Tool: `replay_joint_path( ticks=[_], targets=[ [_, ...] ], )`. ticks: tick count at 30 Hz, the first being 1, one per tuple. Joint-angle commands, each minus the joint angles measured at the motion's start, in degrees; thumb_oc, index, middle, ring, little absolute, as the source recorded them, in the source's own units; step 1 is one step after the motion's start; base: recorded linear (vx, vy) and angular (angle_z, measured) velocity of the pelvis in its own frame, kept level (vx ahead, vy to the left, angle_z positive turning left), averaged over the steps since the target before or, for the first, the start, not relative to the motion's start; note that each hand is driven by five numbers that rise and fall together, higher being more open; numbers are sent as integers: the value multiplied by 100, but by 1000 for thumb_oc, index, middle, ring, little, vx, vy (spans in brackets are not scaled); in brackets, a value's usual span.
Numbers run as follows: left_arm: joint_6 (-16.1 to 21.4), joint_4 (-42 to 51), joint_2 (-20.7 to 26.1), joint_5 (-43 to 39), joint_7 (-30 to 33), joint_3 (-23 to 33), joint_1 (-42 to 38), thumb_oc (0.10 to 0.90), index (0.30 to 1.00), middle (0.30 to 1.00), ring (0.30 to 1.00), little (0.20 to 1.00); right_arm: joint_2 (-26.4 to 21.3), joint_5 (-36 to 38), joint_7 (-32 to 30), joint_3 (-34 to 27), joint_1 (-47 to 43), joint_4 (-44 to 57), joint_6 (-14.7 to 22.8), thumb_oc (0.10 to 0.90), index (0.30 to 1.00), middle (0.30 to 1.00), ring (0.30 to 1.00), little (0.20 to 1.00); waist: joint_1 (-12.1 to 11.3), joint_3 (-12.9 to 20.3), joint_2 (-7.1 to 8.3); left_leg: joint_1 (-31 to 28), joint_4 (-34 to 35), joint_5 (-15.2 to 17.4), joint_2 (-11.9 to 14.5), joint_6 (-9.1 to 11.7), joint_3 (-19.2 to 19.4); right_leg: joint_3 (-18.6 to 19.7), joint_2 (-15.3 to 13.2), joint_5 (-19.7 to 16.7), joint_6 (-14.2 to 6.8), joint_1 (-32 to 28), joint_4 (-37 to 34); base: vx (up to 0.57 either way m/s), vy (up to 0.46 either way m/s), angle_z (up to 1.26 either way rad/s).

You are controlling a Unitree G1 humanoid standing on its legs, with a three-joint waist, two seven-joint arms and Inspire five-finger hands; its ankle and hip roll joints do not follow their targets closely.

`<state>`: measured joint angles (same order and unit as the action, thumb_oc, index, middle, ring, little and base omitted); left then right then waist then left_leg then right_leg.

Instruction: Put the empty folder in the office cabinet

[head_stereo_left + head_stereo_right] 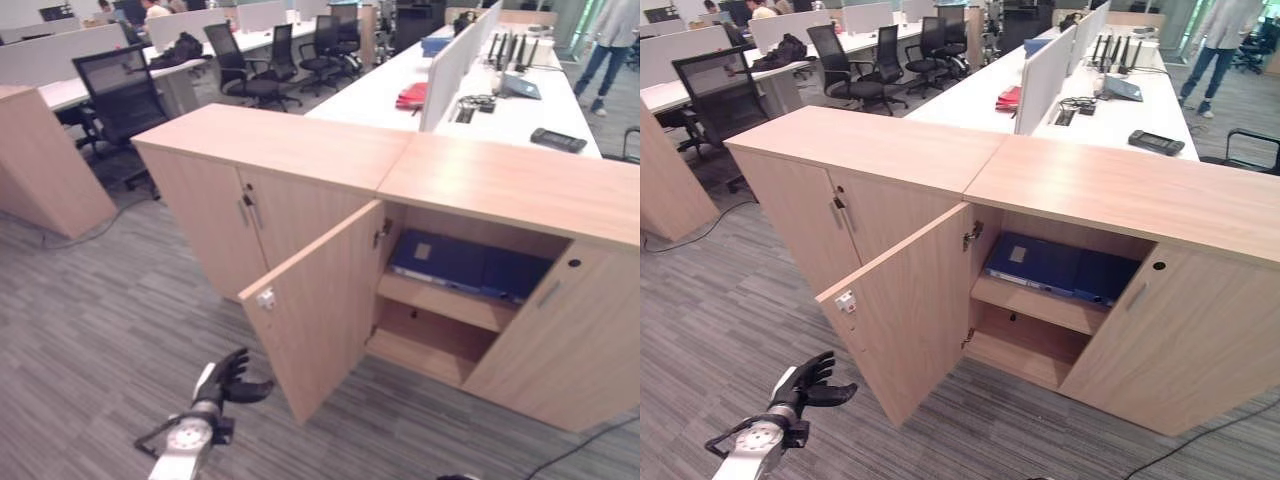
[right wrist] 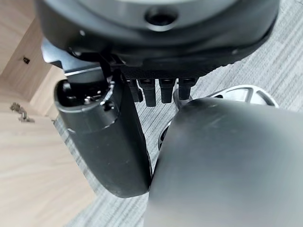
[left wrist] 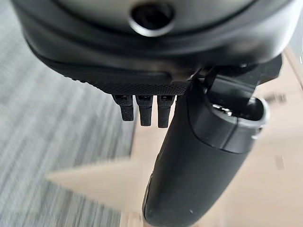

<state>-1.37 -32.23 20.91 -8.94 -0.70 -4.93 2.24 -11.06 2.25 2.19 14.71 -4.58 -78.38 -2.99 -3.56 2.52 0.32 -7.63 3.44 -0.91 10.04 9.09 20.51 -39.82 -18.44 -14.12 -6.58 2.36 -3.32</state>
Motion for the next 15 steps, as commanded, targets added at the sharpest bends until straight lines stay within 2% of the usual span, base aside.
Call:
replay_joint_path(
  ticks=[1, 8, 10, 15],
  targets=[
    [229, 127, 221, -71, 100, 270, -630, 800, 900, 900, 900, 900, 22, -276, 13, 121, 181, -335, -149, 800, 900, 900, 900, 900, 25, 140, 100, 57, -268, 500, -211, -428, -39, -229, 228, 475, -501, -215, 151, 40, -4, -16],
    [129, -237, 384, -160, 141, 400, -971, 800, 900, 900, 900, 900, -16, -304, 56, 99, 278, -335, -171, 800, 900, 900, 900, 900, 161, 189, 116, -11, -233, 503, -201, -417, 68, -107, 282, 458, -509, -184, 114, 15, -6, -8],
    [89, -494, 536, -163, 220, 384, -1377, 800, 900, 900, 900, 900, -71, -338, 80, 117, 375, -323, -174, 800, 900, 900, 900, 900, 293, 228, 140, -65, -197, 505, -211, -409, 148, -6, 331, 440, -513, -154, 81, 29, -18, -9],
    [126, -336, 624, -236, 333, 229, -1981, 800, 900, 900, 900, 900, -103, -233, 68, 90, 383, -280, -164, 800, 900, 900, 900, 900, 400, 235, 169, -98, -169, 518, -221, -417, 184, 38, 352, 415, -538, -136, 71, 13, -5, -15]
  ],
)
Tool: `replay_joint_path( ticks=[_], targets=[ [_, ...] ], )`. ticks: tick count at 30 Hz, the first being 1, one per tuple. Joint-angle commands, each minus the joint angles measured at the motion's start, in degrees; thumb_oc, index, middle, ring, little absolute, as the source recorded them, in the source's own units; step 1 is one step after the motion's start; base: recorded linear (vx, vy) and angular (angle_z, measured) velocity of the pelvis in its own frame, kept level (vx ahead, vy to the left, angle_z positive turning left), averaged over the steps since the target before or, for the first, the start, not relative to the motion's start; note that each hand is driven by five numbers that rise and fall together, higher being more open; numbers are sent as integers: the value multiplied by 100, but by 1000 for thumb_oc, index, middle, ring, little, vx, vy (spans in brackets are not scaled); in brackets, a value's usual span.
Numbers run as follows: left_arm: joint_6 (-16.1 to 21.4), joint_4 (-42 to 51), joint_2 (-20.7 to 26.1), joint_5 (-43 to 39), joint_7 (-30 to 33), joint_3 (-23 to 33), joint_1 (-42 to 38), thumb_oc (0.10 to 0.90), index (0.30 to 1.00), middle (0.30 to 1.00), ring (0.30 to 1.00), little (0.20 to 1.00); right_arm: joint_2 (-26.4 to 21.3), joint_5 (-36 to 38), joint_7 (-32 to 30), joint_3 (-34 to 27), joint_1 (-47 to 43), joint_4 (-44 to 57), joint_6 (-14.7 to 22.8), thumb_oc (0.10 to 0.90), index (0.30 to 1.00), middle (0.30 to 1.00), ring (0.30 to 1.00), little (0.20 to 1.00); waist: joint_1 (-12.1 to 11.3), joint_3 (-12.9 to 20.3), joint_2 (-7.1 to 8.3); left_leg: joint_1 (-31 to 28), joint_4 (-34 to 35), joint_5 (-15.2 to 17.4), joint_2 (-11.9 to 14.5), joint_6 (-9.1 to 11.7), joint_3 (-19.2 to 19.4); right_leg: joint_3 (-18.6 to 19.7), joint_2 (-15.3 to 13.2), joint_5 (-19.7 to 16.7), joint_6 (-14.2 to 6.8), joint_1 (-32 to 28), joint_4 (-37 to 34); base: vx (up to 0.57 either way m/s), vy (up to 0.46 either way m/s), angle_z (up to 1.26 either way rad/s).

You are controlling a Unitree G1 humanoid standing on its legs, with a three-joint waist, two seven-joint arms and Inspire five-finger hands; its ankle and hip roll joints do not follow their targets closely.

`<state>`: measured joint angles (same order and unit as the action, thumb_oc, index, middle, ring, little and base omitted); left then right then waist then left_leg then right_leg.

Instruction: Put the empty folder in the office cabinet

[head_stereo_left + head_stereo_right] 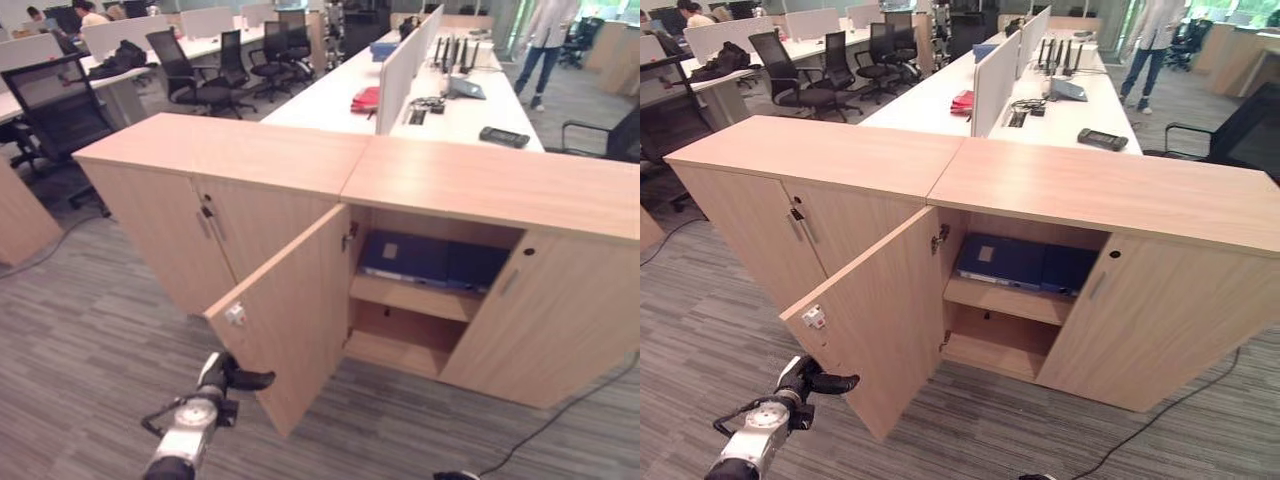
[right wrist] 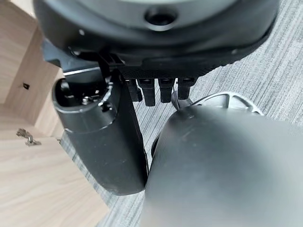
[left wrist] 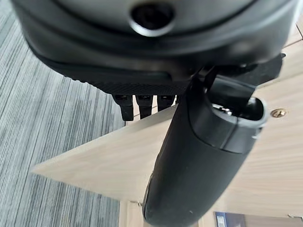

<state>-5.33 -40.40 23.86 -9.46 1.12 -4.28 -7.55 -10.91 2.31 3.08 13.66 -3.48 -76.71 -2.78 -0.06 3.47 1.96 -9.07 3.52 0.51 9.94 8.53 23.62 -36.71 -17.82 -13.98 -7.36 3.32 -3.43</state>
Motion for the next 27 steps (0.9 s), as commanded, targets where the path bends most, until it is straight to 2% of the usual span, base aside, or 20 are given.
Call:
replay_joint_path(
  ticks=[1, 5, 7, 9, 10, 11, 12, 14, 16, 25, 26, 27],
  targets=[
    [521, 479, 332, -187, 153, 159, -1011, 800, 900, 900, 900, 900, -115, -237, -22, 190, 269, -446, -186, 800, 900, 900, 900, 900, 45, 135, 9, 46, -177, 376, -213, -362, -126, -273, 289, 399, -461, -232, 80, 0, 0, 0],
    [677, 1057, 219, -359, 200, -187, -1448, 800, 900, 900, 900, 900, -117, -134, -43, 186, 246, -439, -164, 800, 900, 900, 900, 900, 109, 100, 51, 53, -198, 404, -245, -376, -114, -263, 279, 356, -498, -216, 76, -7, 14, 4],
    [849, 1989, -69, -561, 18, -615, -1554, 800, 900, 900, 900, 900, -67, -59, -82, 208, 185, -446, -137, 800, 900, 900, 900, 900, 122, 47, 91, 80, -225, 440, -262, -398, -135, -276, 262, 329, -523, -224, 77, -13, 30, 11],
    [877, 2832, -401, -930, -420, -1229, -1555, 800, 900, 900, 900, 900, -3, -99, -80, 304, 119, -431, -121, 800, 900, 900, 900, 900, 135, -27, 119, 121, -266, 478, -293, -434, -155, -294, 227, 301, -549, -215, 94, -17, 49, 16],
    [813, 3330, -535, -1163, -781, -1755, -1531, 800, 900, 900, 900, 900, 47, -473, -15, 550, 91, -546, -178, 800, 900, 900, 900, 900, 119, -74, 130, 146, -282, 505, -316, -459, -175, -319, 207, 284, -565, -216, 99, -13, 43, 27],
    [774, 3540, -562, -1285, -942, -2018, -1518, 800, 900, 900, 900, 900, 91, -705, 19, 674, 78, -645, -225, 800, 900, 900, 900, 900, 85, -92, 150, 162, -293, 526, -330, -477, -203, -346, 193, 277, -574, -225, 103, -13, 55, 35],
    [633, 4065, -716, -1964, -1375, -2887, -1517, 800, 900, 900, 900, 900, 155, -961, 67, 902, 107, -777, -298, 800, 900, 900, 900, 900, 35, -188, 196, 206, -322, 570, -365, -514, -270, -428, 142, 260, -605, -257, 122, -13, 36, 31],
    [557, 4138, -744, -2143, -1426, -3020, -1503, 800, 900, 900, 900, 900, 174, -913, 48, 899, 108, -765, -294, 800, 900, 900, 900, 900, 22, -203, 207, 218, -331, 579, -371, -524, -291, -434, 135, 259, -607, -258, 124, -17, 22, 24],
    [383, 4434, -800, -2658, -1574, -3442, -1490, 800, 900, 900, 900, 900, 237, -711, 6, 896, 70, -746, -248, 800, 900, 900, 900, 900, 22, -266, 214, 243, -345, 594, -391, -547, -323, -435, 137, 263, -607, -249, 124, -30, 12, 9],
    [110, 4904, -956, -3920, -1564, -4056, -1669, 800, 900, 900, 900, 900, 387, -682, 7, 1226, 18, -723, -180, 800, 900, 900, 900, 900, 103, -267, 257, 200, -317, 621, -405, -558, -295, -373, 169, 276, -603, -244, 107, -5, -3, 1],
    [135, 4848, -994, -4087, -1548, -4096, -1797, 800, 900, 900, 900, 900, 140, -777, 43, 1292, 242, -570, -54, 800, 900, 900, 900, 900, 193, -287, 305, 195, -320, 614, -403, -552, -279, -328, 184, 278, -598, -221, 114, -37, -21, 2],
    [120, 4867, -939, -4157, -1557, -4096, -1783, 800, 900, 900, 900, 900, 112, -779, 30, 1256, 192, -615, -93, 800, 900, 900, 900, 900, 194, -279, 307, 195, -315, 612, -406, -550, -283, -325, 188, 280, -598, -217, 118, -39, -27, -1]
  ],
)
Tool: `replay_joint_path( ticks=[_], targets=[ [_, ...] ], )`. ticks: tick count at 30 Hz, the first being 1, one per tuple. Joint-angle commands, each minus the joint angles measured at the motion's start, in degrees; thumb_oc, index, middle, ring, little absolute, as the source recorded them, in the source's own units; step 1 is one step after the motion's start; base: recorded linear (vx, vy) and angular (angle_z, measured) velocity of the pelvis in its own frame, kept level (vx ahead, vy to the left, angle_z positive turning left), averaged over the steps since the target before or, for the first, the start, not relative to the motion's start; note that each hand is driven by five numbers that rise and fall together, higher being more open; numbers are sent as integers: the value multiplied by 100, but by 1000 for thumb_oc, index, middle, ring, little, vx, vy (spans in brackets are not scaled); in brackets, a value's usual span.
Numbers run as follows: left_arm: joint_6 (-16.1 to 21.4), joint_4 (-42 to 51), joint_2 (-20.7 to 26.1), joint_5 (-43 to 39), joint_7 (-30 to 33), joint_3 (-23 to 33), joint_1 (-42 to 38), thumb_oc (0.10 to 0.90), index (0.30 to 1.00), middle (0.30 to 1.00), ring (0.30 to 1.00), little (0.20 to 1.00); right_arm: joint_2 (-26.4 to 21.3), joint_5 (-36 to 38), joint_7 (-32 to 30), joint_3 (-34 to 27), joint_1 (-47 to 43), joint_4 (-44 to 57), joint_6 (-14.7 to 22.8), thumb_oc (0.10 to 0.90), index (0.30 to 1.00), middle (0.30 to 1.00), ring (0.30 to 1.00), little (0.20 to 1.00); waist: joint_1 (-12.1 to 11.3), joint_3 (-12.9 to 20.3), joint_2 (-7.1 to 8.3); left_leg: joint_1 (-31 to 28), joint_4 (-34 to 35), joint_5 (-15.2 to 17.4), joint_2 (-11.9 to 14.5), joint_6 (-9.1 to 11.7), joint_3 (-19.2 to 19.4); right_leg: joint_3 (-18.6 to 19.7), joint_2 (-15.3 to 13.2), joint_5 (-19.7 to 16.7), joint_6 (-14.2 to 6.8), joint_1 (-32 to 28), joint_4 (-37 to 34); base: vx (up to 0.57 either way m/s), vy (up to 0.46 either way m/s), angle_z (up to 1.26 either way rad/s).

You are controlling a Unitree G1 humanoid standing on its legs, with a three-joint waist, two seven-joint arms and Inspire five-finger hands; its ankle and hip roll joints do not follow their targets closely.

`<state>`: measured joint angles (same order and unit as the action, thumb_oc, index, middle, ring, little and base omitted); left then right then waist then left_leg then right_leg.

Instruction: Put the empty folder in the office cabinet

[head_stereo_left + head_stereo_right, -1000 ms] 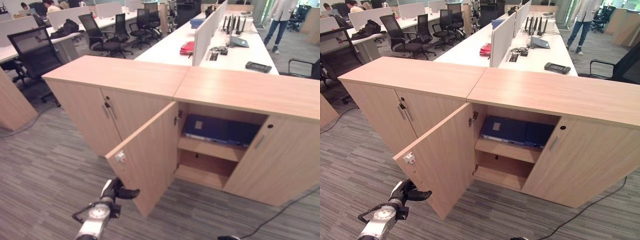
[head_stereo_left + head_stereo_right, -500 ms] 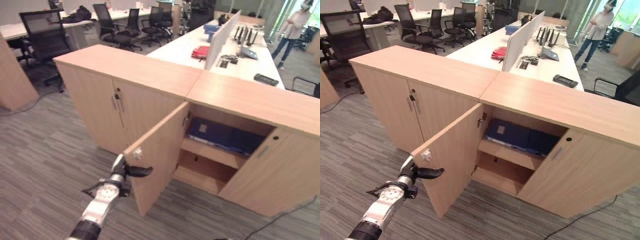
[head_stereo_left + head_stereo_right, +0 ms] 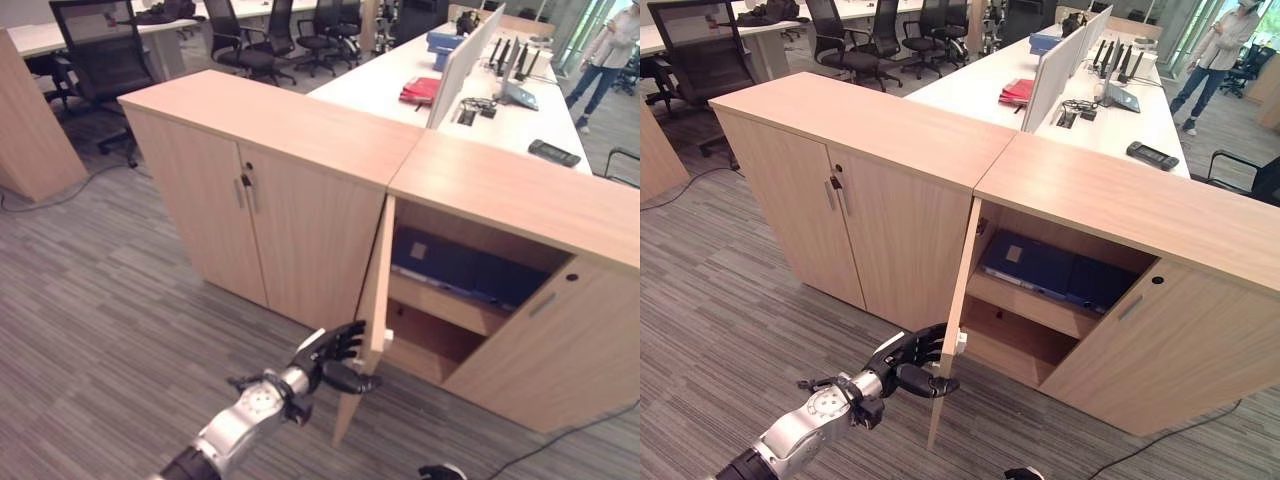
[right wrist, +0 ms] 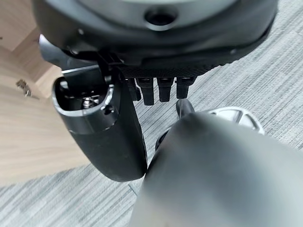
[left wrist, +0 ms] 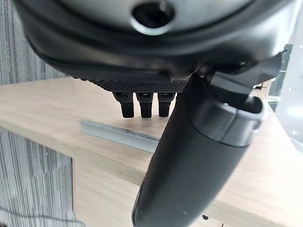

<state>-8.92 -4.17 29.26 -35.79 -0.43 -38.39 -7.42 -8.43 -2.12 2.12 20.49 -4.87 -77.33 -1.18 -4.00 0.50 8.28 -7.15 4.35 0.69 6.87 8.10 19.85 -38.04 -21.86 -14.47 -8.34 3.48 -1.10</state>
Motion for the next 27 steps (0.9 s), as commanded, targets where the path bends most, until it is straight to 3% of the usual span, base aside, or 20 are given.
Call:
replay_joint_path(
  ticks=[1, 9, 15, 21, 27],
  targets=[
    [435, 1231, -1472, -1558, -1399, -715, -1813, 800, 900, 900, 900, 900, -123, -331, 133, 552, 280, -593, -271, 800, 900, 900, 900, 900, 581, 33, -321, 1, -393, 589, -98, -507, 90, -188, 595, 323, -501, -233, -119, -9, -18, -3],
    [550, 1082, -1268, -1229, -1344, -521, -1403, 800, 900, 900, 900, 900, 88, -189, 92, 508, 230, -667, -246, 800, 900, 900, 900, 900, 492, 48, -300, -59, -356, 558, -69, -488, 94, -193, 633, 332, -482, -254, -119, -1, -3, 0],
    [667, 223, -1226, -839, -1193, 10, -865, 800, 900, 900, 900, 900, 7, 34, 133, 335, 119, -677, -252, 800, 900, 900, 900, 900, 405, 40, -282, -61, -352, 514, -25, -461, 78, -212, 670, 367, -447, -282, -126, -8, -19, -5],
    [644, 226, -1389, -764, -1179, -102, -1282, 800, 900, 900, 900, 900, 6, 61, 98, 356, 140, -648, -271, 800, 900, 900, 900, 900, 493, 83, -304, -82, -321, 483, 0, -441, 98, -194, 707, 379, -435, -272, -129, 0, -6, -1],
    [488, 500, -1810, -1240, -980, -627, -1895, 800, 900, 900, 900, 900, 26, 16, 67, 504, 233, -624, -326, 800, 900, 900, 900, 900, 660, 69, -371, -104, -320, 502, -12, -456, 152, -132, 718, 368, -430, -215, -155, 0, 0, 0]
  ],
)
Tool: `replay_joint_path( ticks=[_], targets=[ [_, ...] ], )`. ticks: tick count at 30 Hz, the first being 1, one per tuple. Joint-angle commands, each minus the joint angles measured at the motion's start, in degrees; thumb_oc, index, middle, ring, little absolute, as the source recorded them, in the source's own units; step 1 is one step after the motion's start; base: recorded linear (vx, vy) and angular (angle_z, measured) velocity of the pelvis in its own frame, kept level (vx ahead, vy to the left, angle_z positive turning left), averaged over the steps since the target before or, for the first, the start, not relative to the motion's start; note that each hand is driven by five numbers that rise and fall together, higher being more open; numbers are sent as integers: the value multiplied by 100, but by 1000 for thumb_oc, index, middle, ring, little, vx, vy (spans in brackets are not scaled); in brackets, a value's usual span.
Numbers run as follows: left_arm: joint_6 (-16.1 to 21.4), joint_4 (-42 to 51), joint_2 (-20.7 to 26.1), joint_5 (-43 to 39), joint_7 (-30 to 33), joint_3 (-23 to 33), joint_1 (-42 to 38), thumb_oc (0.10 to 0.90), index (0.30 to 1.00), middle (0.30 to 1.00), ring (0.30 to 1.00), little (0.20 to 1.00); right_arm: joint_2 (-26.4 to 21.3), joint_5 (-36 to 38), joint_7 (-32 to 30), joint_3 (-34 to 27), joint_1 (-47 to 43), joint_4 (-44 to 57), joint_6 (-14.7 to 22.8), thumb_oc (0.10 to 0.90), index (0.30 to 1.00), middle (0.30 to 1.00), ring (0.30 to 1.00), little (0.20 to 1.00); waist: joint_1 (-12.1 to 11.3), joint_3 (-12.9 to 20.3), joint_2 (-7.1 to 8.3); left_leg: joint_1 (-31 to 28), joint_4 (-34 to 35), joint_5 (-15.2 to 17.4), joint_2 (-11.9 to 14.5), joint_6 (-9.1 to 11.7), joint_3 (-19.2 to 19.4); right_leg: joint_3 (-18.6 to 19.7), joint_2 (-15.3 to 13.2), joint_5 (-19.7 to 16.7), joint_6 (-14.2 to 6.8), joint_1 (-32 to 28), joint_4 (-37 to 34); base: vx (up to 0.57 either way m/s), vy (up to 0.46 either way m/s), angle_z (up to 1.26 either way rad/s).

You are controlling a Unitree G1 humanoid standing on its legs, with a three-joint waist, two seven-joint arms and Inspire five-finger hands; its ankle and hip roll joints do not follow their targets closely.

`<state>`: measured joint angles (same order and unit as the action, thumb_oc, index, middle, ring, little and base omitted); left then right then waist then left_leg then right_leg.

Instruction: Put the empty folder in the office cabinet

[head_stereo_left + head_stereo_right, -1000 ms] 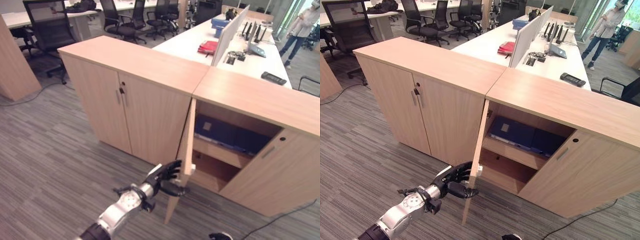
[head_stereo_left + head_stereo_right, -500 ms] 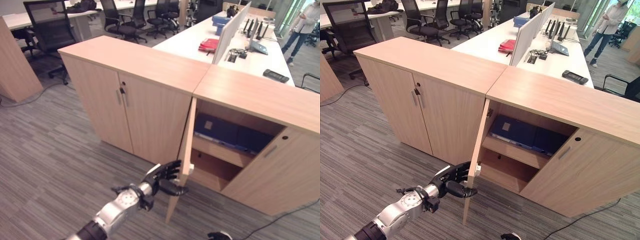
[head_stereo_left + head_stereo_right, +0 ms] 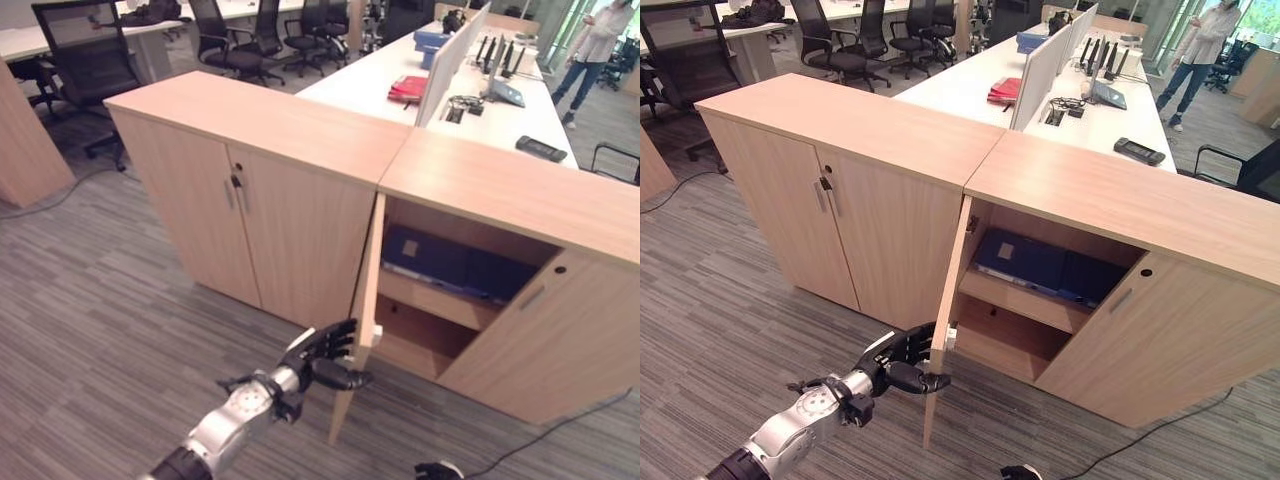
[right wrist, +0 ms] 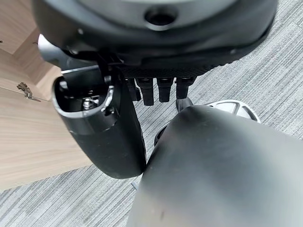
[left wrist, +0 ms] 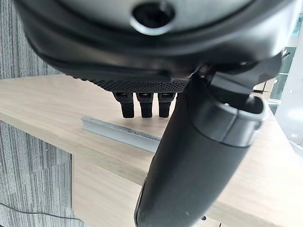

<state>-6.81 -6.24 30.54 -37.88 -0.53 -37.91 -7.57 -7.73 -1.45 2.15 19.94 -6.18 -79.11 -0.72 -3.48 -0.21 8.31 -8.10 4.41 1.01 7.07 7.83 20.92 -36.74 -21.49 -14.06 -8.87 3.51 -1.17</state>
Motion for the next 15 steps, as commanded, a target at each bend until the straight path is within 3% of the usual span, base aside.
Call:
replay_joint_path(
  ticks=[1, 10, 15],
  targets=[
    [235, 778, -1983, -1181, -915, -778, -1974, 800, 900, 900, 900, 900, -48, -57, 65, 585, 367, -437, -394, 800, 900, 900, 900, 900, 638, 131, -388, -4, -331, 468, -26, -428, 53, -256, 685, 328, -373, -208, -153, 0, 0, 0],
    [72, 1259, -2358, -1256, -657, -1157, -2748, 800, 900, 900, 900, 900, 129, -23, 58, 893, 406, -471, -455, 800, 900, 900, 900, 900, 788, 70, -461, -21, -324, 470, -34, -428, 124, -162, 706, 333, -364, -169, -188, -4, -1, 2],
    [96, 1324, -2448, -1297, -511, -1233, -2795, 800, 900, 900, 900, 900, 120, 30, 79, 949, 395, -480, -474, 800, 900, 900, 900, 900, 795, 1, -457, -21, -313, 464, -25, -431, 130, -138, 726, 350, -348, -143, -198, 0, 0, 0]
  ],
)
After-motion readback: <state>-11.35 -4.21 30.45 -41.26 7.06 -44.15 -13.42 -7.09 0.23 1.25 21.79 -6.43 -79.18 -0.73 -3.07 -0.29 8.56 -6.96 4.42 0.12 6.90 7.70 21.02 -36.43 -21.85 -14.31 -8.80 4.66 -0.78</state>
